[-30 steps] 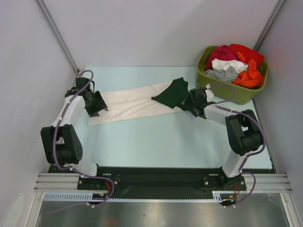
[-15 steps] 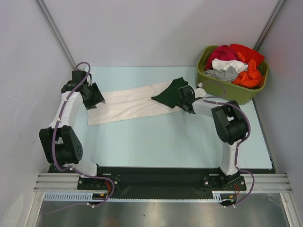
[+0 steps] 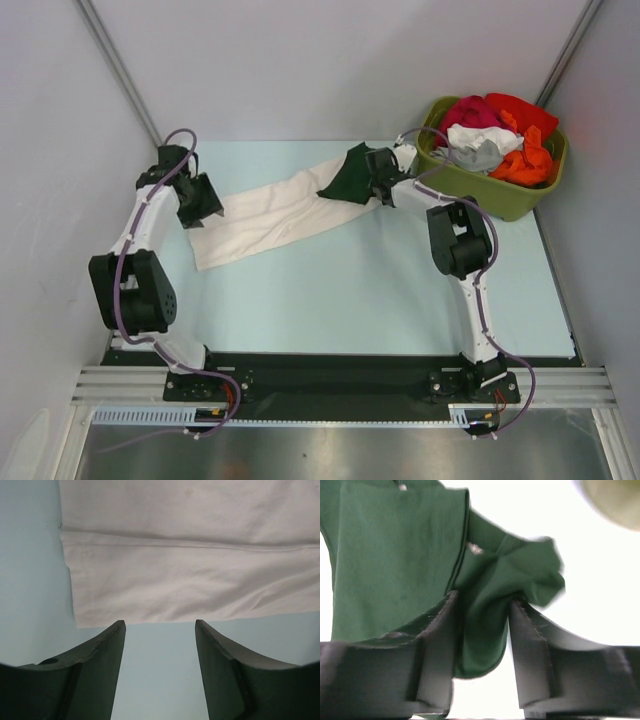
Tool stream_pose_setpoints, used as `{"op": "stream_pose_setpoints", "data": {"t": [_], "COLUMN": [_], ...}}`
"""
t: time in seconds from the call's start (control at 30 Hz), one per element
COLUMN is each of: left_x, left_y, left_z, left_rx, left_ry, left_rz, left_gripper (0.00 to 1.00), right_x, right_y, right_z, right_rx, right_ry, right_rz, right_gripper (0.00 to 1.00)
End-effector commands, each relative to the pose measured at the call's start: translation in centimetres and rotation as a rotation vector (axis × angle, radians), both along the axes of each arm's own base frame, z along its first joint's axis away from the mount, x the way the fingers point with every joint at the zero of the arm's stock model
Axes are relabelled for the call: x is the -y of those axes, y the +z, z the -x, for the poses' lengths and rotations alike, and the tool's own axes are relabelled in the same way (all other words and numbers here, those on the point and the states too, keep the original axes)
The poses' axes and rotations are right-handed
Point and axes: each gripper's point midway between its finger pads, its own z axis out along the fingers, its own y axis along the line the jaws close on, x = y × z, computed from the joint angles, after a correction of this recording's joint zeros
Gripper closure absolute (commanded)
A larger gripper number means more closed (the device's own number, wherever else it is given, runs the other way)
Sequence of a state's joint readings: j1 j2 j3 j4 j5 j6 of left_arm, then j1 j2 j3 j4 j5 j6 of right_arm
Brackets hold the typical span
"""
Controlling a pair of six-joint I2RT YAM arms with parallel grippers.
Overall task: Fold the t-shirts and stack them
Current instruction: Fold the tshirt
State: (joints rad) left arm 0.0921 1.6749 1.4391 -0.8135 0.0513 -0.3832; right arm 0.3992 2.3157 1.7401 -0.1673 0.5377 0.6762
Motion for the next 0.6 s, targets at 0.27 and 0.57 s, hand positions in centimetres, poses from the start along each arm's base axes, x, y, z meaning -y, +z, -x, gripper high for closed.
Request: {"op": "stream_pose_setpoints", "data": {"t": [0.27, 0.57], "left_x": [-1.0, -3.2], "left_y": [-5.1, -7.7], "left_z": [8.6, 8.2], "left_rx": [-0.121, -0.086], "left_ry": [0.224, 0.439], "left_rz": [0.035, 0.249], "left_gripper": [0.28, 0.31], "right_x": [-2.0, -1.4], "right_y": [11.1, 16.0], "right_z": [3.3, 11.6], "right_rx": [-0.014, -0.005], "right_ry": [0.262, 0.401], "right_rz": [0.066, -0.054], "right_gripper": [0.16, 0.12]}}
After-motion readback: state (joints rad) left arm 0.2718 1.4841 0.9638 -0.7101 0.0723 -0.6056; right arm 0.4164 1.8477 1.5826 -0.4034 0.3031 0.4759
